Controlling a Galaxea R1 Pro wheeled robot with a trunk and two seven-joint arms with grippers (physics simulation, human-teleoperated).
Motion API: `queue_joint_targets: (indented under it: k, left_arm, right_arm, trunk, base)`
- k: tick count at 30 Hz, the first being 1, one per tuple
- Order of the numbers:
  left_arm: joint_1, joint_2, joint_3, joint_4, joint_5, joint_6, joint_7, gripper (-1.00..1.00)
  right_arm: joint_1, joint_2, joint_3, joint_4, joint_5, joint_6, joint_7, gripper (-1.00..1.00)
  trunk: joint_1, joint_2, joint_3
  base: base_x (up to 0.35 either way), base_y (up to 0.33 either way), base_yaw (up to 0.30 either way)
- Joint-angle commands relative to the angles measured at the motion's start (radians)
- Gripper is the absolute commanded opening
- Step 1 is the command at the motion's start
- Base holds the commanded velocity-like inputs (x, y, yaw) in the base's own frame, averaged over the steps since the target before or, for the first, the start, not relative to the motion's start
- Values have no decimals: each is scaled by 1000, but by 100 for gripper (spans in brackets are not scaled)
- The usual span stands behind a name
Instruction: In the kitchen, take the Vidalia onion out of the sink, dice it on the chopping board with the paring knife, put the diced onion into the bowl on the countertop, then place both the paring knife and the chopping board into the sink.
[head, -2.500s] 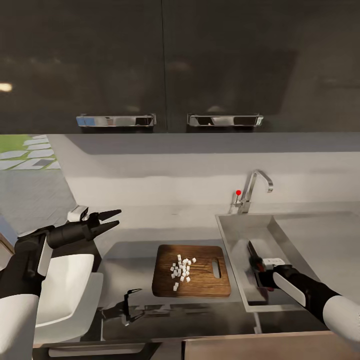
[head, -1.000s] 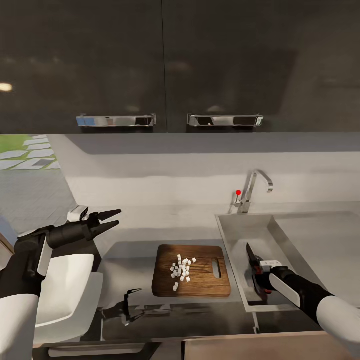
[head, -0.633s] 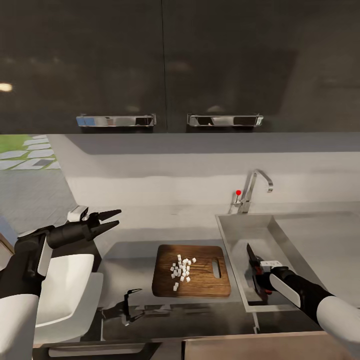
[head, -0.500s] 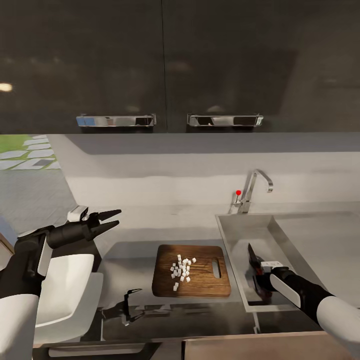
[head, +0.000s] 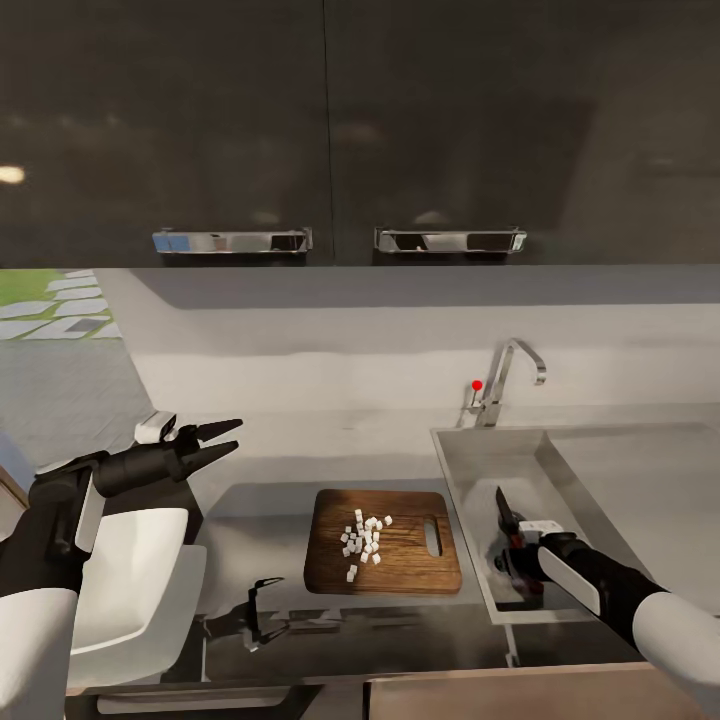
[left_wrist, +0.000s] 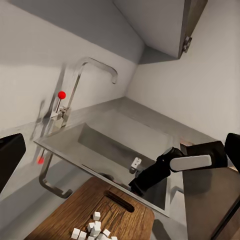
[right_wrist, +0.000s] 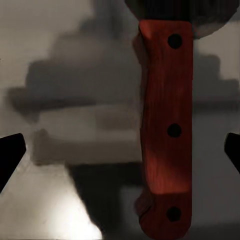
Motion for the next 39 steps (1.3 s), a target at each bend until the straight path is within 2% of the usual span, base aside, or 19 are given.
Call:
queue_joint_targets:
  k: [1, 7, 8, 10, 14, 18, 23, 25, 28, 33, 39]
  left_arm:
    - [-1, 0, 0, 0, 0, 11, -4, 100]
    - [-1, 0, 0, 0, 0, 9, -4, 100]
    - [-1, 0, 0, 0, 0, 9, -4, 100]
    - [-1, 0, 0, 0, 0, 9, -4, 100]
    - [-1, 0, -1, 0, -1, 9, -4, 100]
    - [-1, 0, -1, 0, -2, 9, -4, 100]
    - [-1, 0, -1, 0, -2, 9, -4, 100]
    - [-1, 0, -1, 0, -2, 9, -4, 100]
    - [-1, 0, -1, 0, -2, 9, -4, 100]
    - [-1, 0, -1, 0, -2, 9, -4, 100]
    - [-1, 0, -1, 0, -2, 9, -4, 100]
  right_arm:
    - [-2, -2, 7, -54, -10, 2, -10, 100]
    - [-2, -9, -8, -214, -9, 5, -20, 100]
    - [-3, -14, -95, -275, -7, 10, -43, 100]
    - [-3, -17, -143, -296, -2, 22, -51, 100]
    - [-3, -36, -226, -354, 17, 112, -59, 100]
    - [-3, -58, -288, -393, 27, 141, -60, 100]
    - [-3, -80, -323, -423, 34, 151, -61, 100]
    - [-3, -93, -334, -455, 38, 182, -61, 100]
    - [-3, -95, -347, -492, 38, 203, -61, 100]
    - [-3, -97, -422, -577, 39, 294, -61, 100]
    - [-3, -97, -463, -625, 38, 340, -61, 100]
  trunk:
    - [1, -2, -2]
    - [1, -2, -2]
    - [1, -2, -2]
    - [1, -2, -2]
    - [1, -2, -2]
    - [1, -2, -2]
    - [1, -2, -2]
    - [1, -2, -2]
    - [1, -2, -2]
    - [1, -2, -2]
    - [1, -2, -2]
  base:
    - [0, 0, 0]
    - [0, 0, 0]
    - [0, 0, 0]
    - [0, 0, 0]
    - [0, 0, 0]
    - [0, 0, 0]
    - [0, 0, 0]
    - [0, 0, 0]
    - [0, 0, 0]
    - [0, 0, 0]
    - [0, 0, 0]
